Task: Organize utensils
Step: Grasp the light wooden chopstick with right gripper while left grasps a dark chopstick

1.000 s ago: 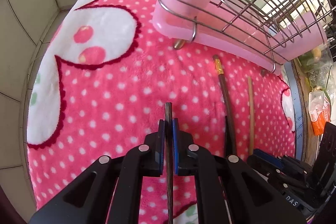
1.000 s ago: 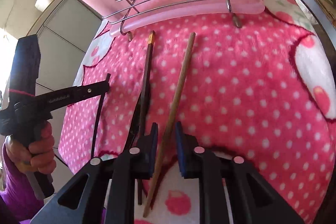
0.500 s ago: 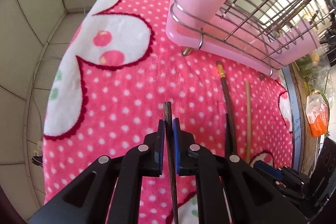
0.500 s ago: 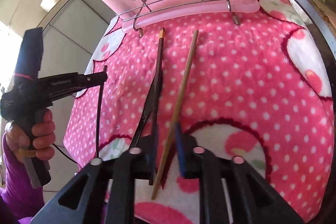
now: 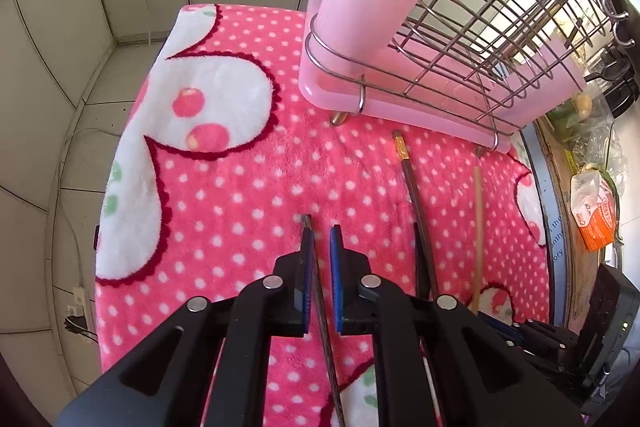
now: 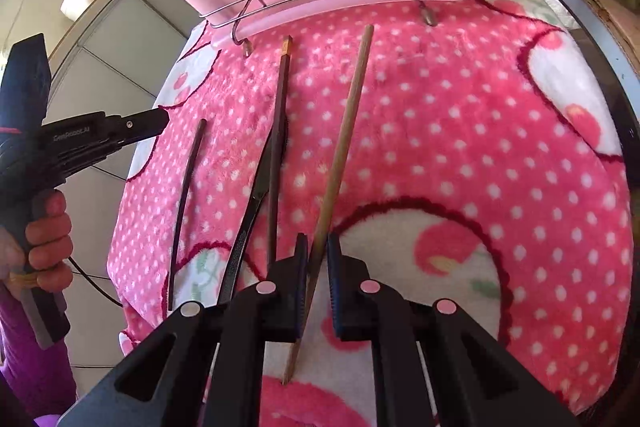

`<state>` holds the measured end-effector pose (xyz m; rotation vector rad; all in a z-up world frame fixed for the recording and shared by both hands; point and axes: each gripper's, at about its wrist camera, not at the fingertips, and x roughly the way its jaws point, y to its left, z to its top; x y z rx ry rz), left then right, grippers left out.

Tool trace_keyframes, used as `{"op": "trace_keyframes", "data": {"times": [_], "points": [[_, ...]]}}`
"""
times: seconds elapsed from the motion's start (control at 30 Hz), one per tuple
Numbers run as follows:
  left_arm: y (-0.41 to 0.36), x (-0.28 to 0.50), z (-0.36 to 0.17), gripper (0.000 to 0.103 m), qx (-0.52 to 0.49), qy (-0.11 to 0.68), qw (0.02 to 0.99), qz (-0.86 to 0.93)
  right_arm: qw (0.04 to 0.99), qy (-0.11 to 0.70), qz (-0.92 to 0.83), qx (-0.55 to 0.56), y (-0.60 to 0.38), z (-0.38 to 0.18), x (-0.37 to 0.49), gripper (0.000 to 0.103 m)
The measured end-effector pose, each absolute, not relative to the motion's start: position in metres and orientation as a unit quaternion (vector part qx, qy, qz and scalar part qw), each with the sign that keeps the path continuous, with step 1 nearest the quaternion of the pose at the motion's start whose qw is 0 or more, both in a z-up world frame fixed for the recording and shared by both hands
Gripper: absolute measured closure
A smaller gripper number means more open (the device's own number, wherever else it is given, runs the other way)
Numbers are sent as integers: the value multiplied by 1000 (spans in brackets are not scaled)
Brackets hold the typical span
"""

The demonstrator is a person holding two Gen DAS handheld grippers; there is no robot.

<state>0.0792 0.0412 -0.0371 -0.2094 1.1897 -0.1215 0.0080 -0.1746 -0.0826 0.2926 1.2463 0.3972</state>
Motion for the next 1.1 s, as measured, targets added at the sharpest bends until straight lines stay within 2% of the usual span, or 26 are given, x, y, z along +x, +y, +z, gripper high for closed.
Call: {"op": "trace_keyframes", "data": {"times": [0.2, 0.23, 0.3, 0.4, 0.63, 0.83, 1.1], "points": [[27, 96, -41, 95, -122, 571, 807, -90, 761, 603, 202, 132, -182, -89, 12, 88], [22, 99, -42, 95, -119, 573, 806, -93, 758, 604, 208, 133, -182, -89, 15, 84], [12, 108, -45, 95, -110, 578, 802, -100, 757, 599, 221, 143, -187, -83, 21, 79], [-4, 125, -50, 95, -100, 588, 796, -104, 774, 578, 204, 157, -204, -69, 35, 77], [-31, 162, -63, 95, -72, 612, 780, -105, 770, 581, 165, 206, -226, -70, 84, 77], [-45, 182, -77, 94, -60, 631, 768, -96, 759, 602, 155, 193, -219, -82, 111, 77], [-65, 194, -88, 85, -57, 646, 755, -98, 752, 608, 150, 203, -222, -92, 116, 77]]}}
